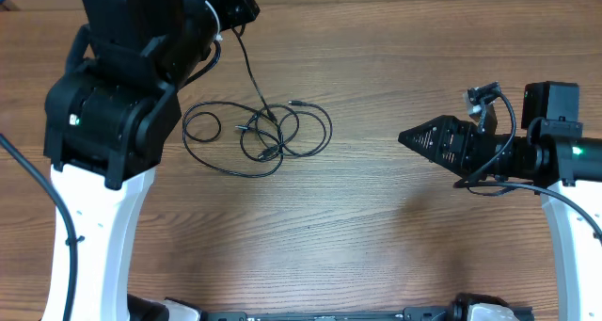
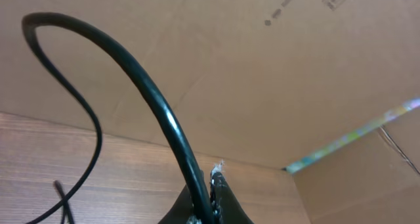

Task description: Untangle cables

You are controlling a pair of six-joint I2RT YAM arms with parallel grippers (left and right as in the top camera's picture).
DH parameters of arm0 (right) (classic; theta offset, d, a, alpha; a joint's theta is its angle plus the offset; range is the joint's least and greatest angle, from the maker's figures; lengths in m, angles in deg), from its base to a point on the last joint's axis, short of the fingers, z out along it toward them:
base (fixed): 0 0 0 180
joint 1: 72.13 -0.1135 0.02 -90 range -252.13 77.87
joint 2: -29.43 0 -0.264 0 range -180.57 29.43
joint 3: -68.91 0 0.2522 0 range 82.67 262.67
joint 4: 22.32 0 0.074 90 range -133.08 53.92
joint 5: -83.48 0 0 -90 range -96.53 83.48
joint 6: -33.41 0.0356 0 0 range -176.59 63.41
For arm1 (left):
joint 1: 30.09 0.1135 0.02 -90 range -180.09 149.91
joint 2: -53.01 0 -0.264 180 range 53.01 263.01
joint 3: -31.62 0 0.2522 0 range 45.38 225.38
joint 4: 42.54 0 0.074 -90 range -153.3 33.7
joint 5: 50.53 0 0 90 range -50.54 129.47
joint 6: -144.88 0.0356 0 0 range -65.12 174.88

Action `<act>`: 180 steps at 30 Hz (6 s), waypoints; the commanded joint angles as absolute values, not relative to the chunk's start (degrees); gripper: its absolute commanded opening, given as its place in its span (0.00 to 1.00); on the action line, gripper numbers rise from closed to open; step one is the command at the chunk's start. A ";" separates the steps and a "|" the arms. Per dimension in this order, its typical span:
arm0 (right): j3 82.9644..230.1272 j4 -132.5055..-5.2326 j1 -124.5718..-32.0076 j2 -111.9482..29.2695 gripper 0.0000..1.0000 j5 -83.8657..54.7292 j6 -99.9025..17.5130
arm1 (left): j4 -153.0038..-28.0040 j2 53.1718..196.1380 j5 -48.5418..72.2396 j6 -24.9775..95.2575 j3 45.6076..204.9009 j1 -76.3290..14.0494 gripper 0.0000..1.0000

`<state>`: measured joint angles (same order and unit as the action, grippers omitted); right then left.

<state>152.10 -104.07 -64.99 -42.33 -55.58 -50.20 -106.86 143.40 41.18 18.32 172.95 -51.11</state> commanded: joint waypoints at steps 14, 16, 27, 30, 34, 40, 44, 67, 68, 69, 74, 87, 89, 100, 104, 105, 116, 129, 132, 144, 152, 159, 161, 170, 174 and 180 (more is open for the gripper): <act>153.52 -103.72 -64.81 -42.38 1.00 -55.36 -50.20 | -88.29 158.52 40.04 21.08 173.69 -41.82 0.04; 153.52 -103.70 -64.81 -42.38 1.00 -55.36 -50.20 | -87.87 160.77 40.04 21.34 173.69 -38.23 0.04; 153.52 -103.70 -64.81 -42.38 1.00 -55.36 -50.20 | -87.50 168.40 40.09 39.37 173.69 -21.88 0.10; 153.52 -103.70 -64.81 -42.38 1.00 -55.36 -50.20 | -89.79 170.52 40.04 40.35 173.67 -16.90 0.20; 153.52 -103.70 -64.81 -42.38 1.00 -55.36 -50.20 | -97.33 174.91 39.85 40.31 173.67 -10.10 0.73; 153.52 -103.70 -64.81 -42.38 1.00 -55.36 -50.20 | -105.57 179.33 35.76 39.02 173.62 -7.35 0.80; 153.52 -103.70 -64.81 -42.38 1.00 -55.36 -50.20 | -105.68 181.12 26.84 39.04 173.27 -8.11 0.77; 153.52 -103.72 -64.81 -42.38 1.00 -55.36 -50.20 | -101.12 192.31 34.10 51.30 172.86 -15.15 0.82; 153.52 -103.70 -64.81 -42.38 1.00 -55.36 -50.20 | -100.77 193.25 34.12 52.26 172.86 -15.15 0.82; 153.52 -103.72 -64.81 -42.38 1.00 -55.36 -50.20 | -100.46 194.13 34.12 53.51 172.86 -15.15 0.82; 153.52 -103.70 -64.81 -42.38 1.00 -55.36 -50.20 | -98.41 198.48 34.14 58.84 172.86 -15.11 0.81; 153.52 -103.70 -64.81 -42.38 1.00 -55.36 -50.20 | -91.39 201.80 36.46 66.95 172.84 -15.06 0.91; 153.52 -103.70 -64.81 -42.38 1.00 -55.36 -50.20 | -90.65 202.19 38.60 66.76 172.81 -14.95 0.93; 153.52 -103.70 -64.81 -42.38 1.00 -55.36 -50.20 | -89.23 203.66 41.84 65.18 172.22 -12.75 0.90; 153.52 -103.70 -64.81 -42.38 1.00 -55.36 -50.20 | -88.31 203.68 37.07 65.18 172.05 -12.33 0.85; 153.52 -103.70 -64.81 -42.38 1.00 -55.36 -50.22 | -88.11 203.66 36.57 65.16 171.96 -12.29 0.85; 153.52 -103.70 -64.81 -42.38 1.00 -55.36 -50.22 | -88.22 203.68 30.41 64.90 170.32 -11.26 0.61; 153.52 -103.70 -64.81 -42.38 1.00 -55.36 -50.20 | -94.69 201.86 43.93 55.37 172.77 -9.03 0.04; 153.52 -103.70 -64.81 -42.38 1.00 -55.36 -50.20 | -94.69 199.44 43.91 51.76 172.84 -8.14 0.04; 153.52 -103.70 -64.81 -42.38 1.00 -55.36 -50.20 | -95.74 192.82 33.55 47.11 172.84 -7.76 0.94; 153.52 -103.70 -64.81 -42.38 1.00 -55.36 -50.20 | -106.21 183.88 2.43 39.00 172.84 -8.00 0.99; 153.52 -103.70 -64.81 -42.38 1.00 -55.36 -50.20 | -127.91 184.20 -7.91 46.10 171.68 -11.81 1.00; 153.52 -103.70 -64.81 -42.38 1.00 -55.36 -50.22 | -131.28 184.20 -5.92 49.69 171.11 -13.60 1.00; 153.52 -103.70 -64.81 -42.38 1.00 -55.36 -50.20 | -143.28 184.25 17.44 39.68 171.09 -21.27 1.00; 153.52 -103.72 -64.81 -42.38 1.00 -55.36 -50.20 | -145.62 184.25 27.74 34.43 171.09 -24.44 1.00; 153.52 -103.70 -64.81 -42.38 1.00 -55.36 -50.22 | -146.32 184.25 31.76 27.68 171.09 -26.78 1.00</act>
